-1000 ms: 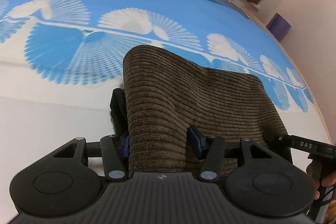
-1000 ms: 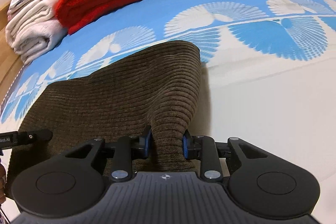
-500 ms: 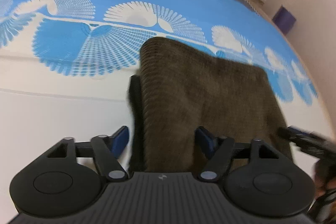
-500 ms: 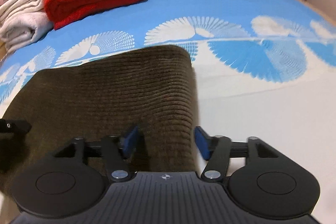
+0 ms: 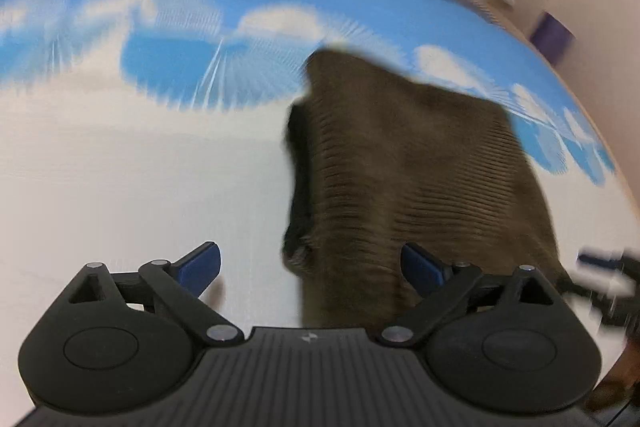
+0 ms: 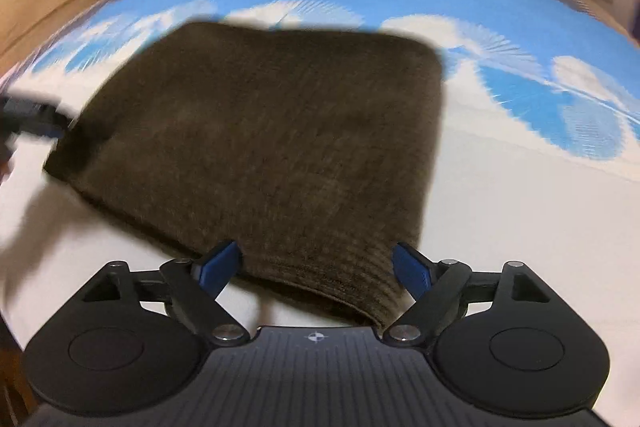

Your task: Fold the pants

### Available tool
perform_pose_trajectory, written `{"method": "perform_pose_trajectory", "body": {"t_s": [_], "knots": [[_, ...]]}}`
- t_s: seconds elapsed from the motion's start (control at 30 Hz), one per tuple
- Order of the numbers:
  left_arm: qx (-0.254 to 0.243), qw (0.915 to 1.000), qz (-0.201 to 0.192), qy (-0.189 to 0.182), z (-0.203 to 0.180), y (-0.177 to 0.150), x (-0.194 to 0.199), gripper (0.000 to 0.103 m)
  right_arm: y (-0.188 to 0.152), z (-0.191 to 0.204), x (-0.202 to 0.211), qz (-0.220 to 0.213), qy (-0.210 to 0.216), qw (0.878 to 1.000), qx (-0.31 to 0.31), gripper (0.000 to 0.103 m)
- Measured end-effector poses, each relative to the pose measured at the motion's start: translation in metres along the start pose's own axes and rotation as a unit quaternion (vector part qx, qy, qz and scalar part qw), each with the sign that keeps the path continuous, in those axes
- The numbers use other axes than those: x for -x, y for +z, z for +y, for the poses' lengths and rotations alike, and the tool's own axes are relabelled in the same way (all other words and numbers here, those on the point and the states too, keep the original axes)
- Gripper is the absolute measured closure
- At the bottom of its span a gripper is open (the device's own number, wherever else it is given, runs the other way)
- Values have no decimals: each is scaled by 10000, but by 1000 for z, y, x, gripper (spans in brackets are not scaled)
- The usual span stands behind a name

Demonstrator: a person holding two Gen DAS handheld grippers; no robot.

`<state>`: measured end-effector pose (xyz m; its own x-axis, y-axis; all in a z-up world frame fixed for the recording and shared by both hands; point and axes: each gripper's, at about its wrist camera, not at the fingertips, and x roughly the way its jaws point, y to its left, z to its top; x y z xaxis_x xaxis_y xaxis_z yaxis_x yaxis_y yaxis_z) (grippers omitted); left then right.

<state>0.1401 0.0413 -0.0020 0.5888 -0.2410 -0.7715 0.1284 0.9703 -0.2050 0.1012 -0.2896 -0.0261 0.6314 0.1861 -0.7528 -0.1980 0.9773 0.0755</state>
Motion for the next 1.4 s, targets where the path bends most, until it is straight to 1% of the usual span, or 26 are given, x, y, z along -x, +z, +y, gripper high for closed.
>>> {"method": "perform_pose_trajectory", "body": {"t_s": [0.03, 0.07, 0.1, 0.13, 0.17, 0.2, 0.27, 0.33, 0.37, 0.4, 0.47, 0.53, 0.6, 0.7, 0.8, 0.87, 0.97, 1.07, 1.17, 1.3, 1.4], "knots": [[-290, 9994, -193, 29, -12, -6, 19, 2, 1, 5, 14, -218, 3, 9996, -161, 17], [-464, 9983, -359, 70, -20, -14, 35, 0, -1, 11, 26, -376, 32, 9990, -238, 12], [-567, 9967, -562, 129, -28, -27, 52, 0, -6, 19, 39, -554, 31, 9980, -308, 9], [-597, 9954, -733, 153, -33, -42, 66, 0, -14, 27, 50, -727, -11, 9966, -379, 2], [-567, 9948, -827, 156, -37, -57, 76, 0, -27, 35, 60, -921, -87, 9945, -489, 1], [-474, 9951, -849, 162, -39, -74, 83, 0, -44, 45, 69, -1072, -210, 9921, -615, 1], [-383, 9955, -855, 171, -39, -107, 87, 0, -77, 62, 77, -1133, -564, 9889, -773, 1], [-555, 9946, -807, 348, -40, -127, 79, 0, -95, 75, 78, -1044, -824, 9883, -747, 1], [-704, 9940, -668, 504, -44, -132, 72, 0, -102, 82, 80, -1082, -883, 9876, -723, 1], [-858, 9926, -612, 596, -45, -133, 67, 0, -108, 88, 81, -1170, -965, 9862, -671, 1], [-955, 9903, -720, 709, -45, -137, 67, 0, -115, 98, 80, -1253, -1247, 9832, -465, 1], [-907, 9906, -850, 575, -42, -141, 71, 0, -117, 100, 77, -1242, -1459, 9807, -383, 1], [-813, 9918, -893, 422, -38, -143, 75, 0, -118, 100, 76, -1211, -1513, 9800, -447, 1], [-644, 9936, -862, 348, -36, -140, 76, 0, -119, 98, 74, -1068, -1459, 9816, -620, 1], [-527, 9954, -716, 365, -35, -140, 74, 0, -122, 97, 70, -838, -1384, 9836, -793, 1], [-495, 9958, -659, 394, -34, -141, 73, 0, -124, 98, 67, -775, -1392, 9837, -828, 1], [-472, 9960, -639, 403, -33, -141, 72, 0, -124, 98, 66, -795, -1434, 9832, -806, 1], [-443, 9963, -607, 422, -34, -142, 71, 0, -123, 98, 64, -774, -1391, 9841, -792, 1], [-512, 9959, -585, 454, -37, -142, 68, 0, -122, 101, 63, -747, -1316, 9859, -709, 1], [-608, 9951, -603, 490, -40, -143, 65, 0, -122, 105, 62, -775, -1318, 9868, -539, 1], [-603, 9955, -572, 449, -41, -143, 63, 0, -122, 105, 62, -776, -1277, 9872, -557, 1]]}}
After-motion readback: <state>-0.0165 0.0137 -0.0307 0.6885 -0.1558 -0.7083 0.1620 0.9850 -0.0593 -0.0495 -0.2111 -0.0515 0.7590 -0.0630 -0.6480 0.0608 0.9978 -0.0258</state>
